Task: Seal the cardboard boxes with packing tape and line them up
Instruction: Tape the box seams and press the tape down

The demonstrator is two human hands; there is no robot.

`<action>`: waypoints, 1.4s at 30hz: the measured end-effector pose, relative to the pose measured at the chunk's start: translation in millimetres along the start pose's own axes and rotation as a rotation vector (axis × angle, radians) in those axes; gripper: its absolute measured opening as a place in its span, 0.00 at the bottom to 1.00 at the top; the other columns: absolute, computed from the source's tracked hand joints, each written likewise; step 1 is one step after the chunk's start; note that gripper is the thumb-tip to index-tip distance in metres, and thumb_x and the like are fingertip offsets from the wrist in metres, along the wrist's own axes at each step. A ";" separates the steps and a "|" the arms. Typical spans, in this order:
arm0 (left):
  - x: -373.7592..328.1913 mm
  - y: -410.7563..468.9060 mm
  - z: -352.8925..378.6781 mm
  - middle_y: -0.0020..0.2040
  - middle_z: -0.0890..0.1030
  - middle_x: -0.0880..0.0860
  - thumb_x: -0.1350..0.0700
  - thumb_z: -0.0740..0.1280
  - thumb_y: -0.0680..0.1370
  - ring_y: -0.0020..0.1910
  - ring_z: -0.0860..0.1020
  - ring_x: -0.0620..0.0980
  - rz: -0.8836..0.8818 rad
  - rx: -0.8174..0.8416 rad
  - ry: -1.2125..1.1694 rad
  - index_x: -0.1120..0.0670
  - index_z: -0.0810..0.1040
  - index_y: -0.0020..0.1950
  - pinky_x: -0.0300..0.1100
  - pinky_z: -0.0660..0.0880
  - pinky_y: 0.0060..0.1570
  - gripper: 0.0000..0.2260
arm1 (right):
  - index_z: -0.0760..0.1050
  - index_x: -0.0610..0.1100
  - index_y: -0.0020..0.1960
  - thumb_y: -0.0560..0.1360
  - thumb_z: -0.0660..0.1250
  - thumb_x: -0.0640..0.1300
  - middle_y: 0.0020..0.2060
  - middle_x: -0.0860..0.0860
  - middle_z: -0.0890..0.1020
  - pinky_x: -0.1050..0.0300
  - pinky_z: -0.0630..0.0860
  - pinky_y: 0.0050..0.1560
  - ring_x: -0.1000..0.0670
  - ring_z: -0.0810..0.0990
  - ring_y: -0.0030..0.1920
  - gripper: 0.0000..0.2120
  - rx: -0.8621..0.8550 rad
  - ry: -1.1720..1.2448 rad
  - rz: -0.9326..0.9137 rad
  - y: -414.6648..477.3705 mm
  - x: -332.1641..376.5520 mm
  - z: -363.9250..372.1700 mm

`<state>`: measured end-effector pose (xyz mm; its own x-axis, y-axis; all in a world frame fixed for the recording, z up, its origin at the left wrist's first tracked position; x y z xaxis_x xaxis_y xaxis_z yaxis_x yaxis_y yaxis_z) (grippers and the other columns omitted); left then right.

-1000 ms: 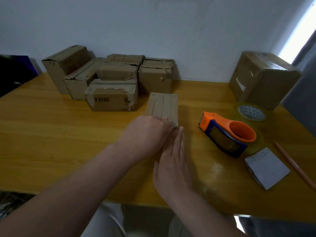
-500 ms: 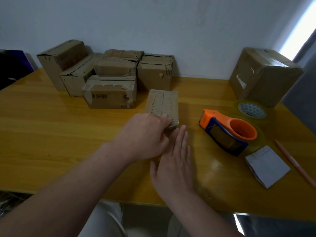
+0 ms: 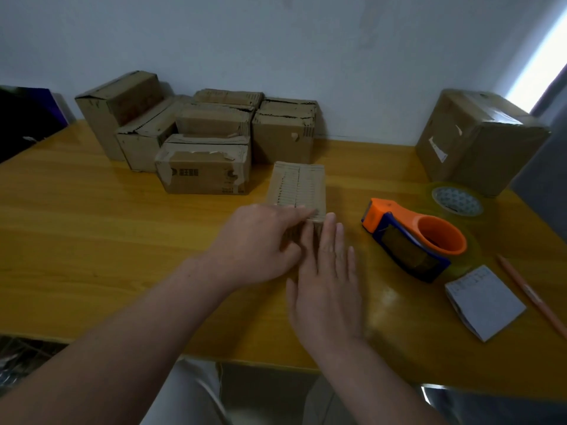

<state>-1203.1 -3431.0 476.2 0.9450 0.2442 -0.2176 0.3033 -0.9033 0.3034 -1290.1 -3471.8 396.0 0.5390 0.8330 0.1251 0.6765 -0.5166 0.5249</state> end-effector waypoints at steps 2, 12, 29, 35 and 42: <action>3.8 -1.1 0.8 0.65 0.77 0.49 0.51 0.63 0.74 0.60 0.76 0.47 -0.012 -0.027 -0.041 0.47 0.66 0.74 0.34 0.64 0.51 0.27 | 0.70 0.40 0.69 0.70 0.73 0.45 0.71 0.40 0.68 0.42 0.67 0.67 0.41 0.65 0.72 0.29 -0.096 0.106 -0.044 0.6 -7.5 -16.5; 24.4 -15.1 -0.5 0.68 0.73 0.51 0.57 0.70 0.73 0.60 0.73 0.42 -0.116 -0.248 -0.271 0.52 0.58 0.76 0.27 0.63 0.62 0.35 | 0.81 0.44 0.52 0.70 0.74 0.44 0.49 0.50 0.84 0.55 0.80 0.47 0.49 0.80 0.52 0.11 -0.036 0.304 -0.240 67.5 -2.4 -46.7; 6.2 -21.1 9.6 0.79 0.44 0.50 0.41 0.56 0.79 0.77 0.46 0.44 -0.060 -0.408 -0.080 0.52 0.42 0.78 0.42 0.52 0.70 0.35 | 0.74 0.50 0.41 0.77 0.66 0.45 0.38 0.54 0.80 0.68 0.73 0.34 0.58 0.79 0.38 0.06 -0.005 0.917 0.243 103.7 -25.0 -79.7; 10.1 -20.4 11.5 0.78 0.47 0.53 0.37 0.49 0.80 0.77 0.44 0.55 -0.079 -0.377 0.169 0.53 0.44 0.78 0.56 0.46 0.71 0.33 | 0.75 0.50 0.42 0.77 0.66 0.47 0.38 0.54 0.81 0.61 0.75 0.35 0.56 0.80 0.39 0.05 -0.007 0.916 0.267 99.1 -28.8 -77.7; 10.8 -23.9 13.6 0.78 0.48 0.54 0.35 0.48 0.79 0.77 0.46 0.57 -0.071 -0.359 0.229 0.50 0.46 0.78 0.57 0.51 0.71 0.32 | 0.73 0.52 0.41 0.77 0.67 0.46 0.37 0.54 0.81 0.63 0.78 0.36 0.57 0.81 0.38 0.07 -0.033 0.879 0.179 94.8 -24.1 -79.2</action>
<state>-1201.9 -3411.6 454.0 0.9109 0.4097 -0.0498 0.3531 -0.7112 0.6079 -1278.7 -3525.2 509.5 0.0472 0.5990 0.7993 0.5971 -0.6585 0.4582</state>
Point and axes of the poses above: each hand's wrist, its own y-axis towards the middle knuckle, its own z-axis out of the palm, x = y × z, the point moved 6 cm from there along y, towards the middle knuckle
